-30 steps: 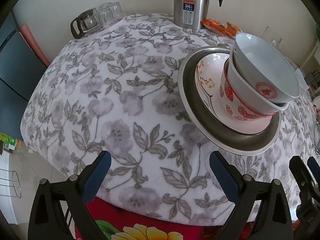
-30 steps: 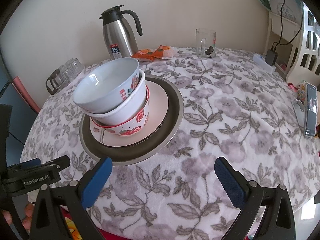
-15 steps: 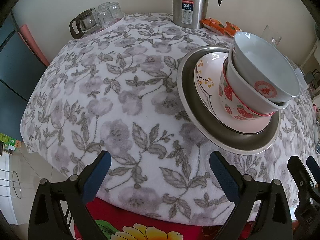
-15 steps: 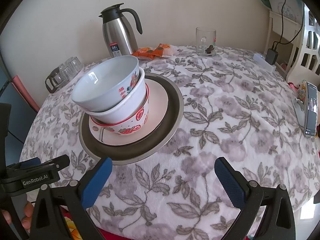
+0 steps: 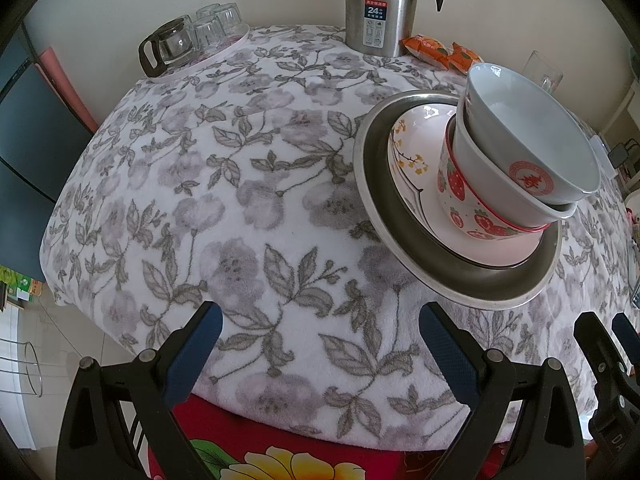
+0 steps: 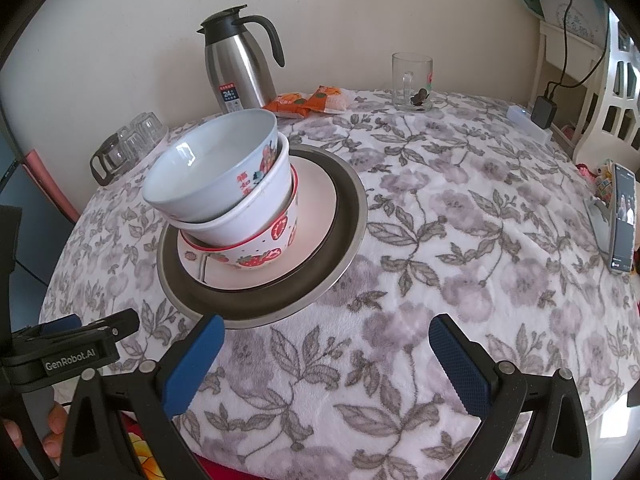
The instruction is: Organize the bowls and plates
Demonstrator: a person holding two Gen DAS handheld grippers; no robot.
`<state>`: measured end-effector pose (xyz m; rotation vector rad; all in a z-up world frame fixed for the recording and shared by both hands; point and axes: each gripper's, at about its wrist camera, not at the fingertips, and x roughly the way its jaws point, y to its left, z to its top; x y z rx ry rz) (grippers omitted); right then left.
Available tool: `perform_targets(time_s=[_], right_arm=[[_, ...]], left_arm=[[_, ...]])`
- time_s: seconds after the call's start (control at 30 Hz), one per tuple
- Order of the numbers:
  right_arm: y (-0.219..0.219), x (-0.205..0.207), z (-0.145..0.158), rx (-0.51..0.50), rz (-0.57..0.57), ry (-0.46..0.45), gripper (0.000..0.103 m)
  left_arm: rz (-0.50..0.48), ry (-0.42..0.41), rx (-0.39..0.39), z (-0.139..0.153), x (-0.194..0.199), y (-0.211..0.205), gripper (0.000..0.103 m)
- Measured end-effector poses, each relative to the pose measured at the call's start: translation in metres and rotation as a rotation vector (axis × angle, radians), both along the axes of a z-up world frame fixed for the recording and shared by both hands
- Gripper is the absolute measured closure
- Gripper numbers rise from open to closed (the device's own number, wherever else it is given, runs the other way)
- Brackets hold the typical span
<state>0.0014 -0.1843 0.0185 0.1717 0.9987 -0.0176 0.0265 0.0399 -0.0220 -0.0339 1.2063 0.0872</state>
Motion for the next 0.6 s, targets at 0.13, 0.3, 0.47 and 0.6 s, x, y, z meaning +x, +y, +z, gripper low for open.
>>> perform_targets(time_s=[0.13, 0.3, 0.47, 0.6], right_arm=[[-0.0003, 0.0004, 0.0003, 0.000, 0.000, 0.001, 0.000], [-0.0005, 0.0005, 0.0002, 0.001, -0.001, 0.002, 0.000], [-0.0018, -0.0009, -0.0016, 0.004, -0.004, 0.004, 0.000], [-0.0022, -0.0004, -0.0012, 0.004, -0.004, 0.003, 0.000]], left_arm=[[-0.001, -0.002, 0.002, 0.0001, 0.0000, -0.0001, 0.004], [-0.002, -0.007, 0.007, -0.0002, -0.0019, -0.0009, 0.004], [-0.001, -0.012, 0.008, 0.0018, -0.0024, -0.0007, 0.004], [-0.007, -0.012, 0.003, 0.0029, -0.0023, -0.0015, 0.004]])
